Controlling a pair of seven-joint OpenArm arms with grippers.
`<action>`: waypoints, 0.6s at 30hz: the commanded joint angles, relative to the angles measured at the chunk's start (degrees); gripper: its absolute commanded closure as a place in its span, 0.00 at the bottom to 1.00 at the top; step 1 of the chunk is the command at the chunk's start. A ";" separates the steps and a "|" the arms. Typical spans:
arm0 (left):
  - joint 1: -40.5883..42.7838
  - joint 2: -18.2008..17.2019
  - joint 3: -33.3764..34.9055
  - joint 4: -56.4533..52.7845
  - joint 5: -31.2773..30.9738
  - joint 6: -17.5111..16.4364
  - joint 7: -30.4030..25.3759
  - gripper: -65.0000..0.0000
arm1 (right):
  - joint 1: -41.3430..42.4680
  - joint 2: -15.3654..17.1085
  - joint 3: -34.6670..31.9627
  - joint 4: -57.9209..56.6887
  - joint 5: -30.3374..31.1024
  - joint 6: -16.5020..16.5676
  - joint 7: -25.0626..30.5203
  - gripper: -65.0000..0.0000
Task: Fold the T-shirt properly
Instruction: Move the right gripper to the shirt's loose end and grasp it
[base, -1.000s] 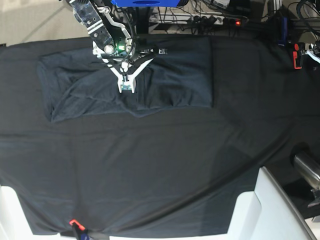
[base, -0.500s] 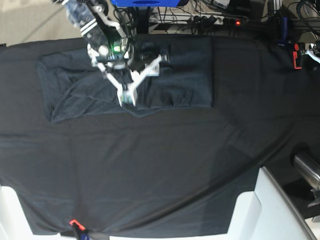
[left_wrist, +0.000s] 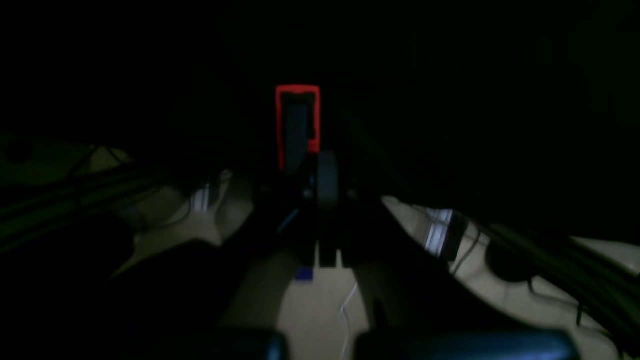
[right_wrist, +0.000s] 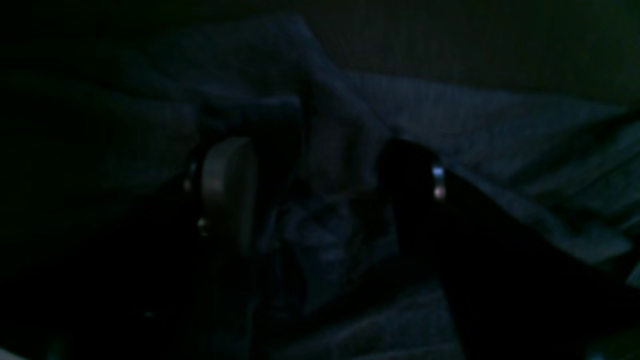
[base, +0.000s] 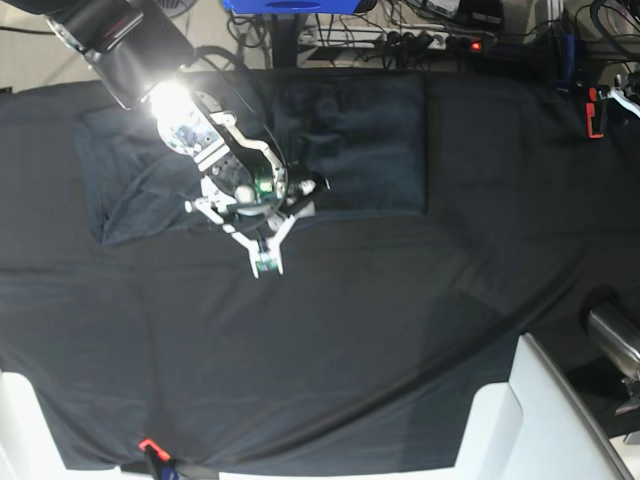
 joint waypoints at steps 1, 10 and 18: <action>0.27 -1.55 -0.59 -0.14 -0.48 -0.30 -1.91 1.00 | 1.15 -0.51 0.03 0.35 -0.27 0.06 1.30 0.50; -0.17 -1.73 -0.15 -3.04 -0.48 -0.30 -3.23 1.00 | 1.15 -0.59 0.39 0.27 -0.27 0.06 1.22 0.97; -0.26 -1.73 -0.06 -3.40 -0.48 -0.30 -3.23 1.00 | 1.23 -1.39 -0.05 0.44 -0.27 0.06 1.04 0.99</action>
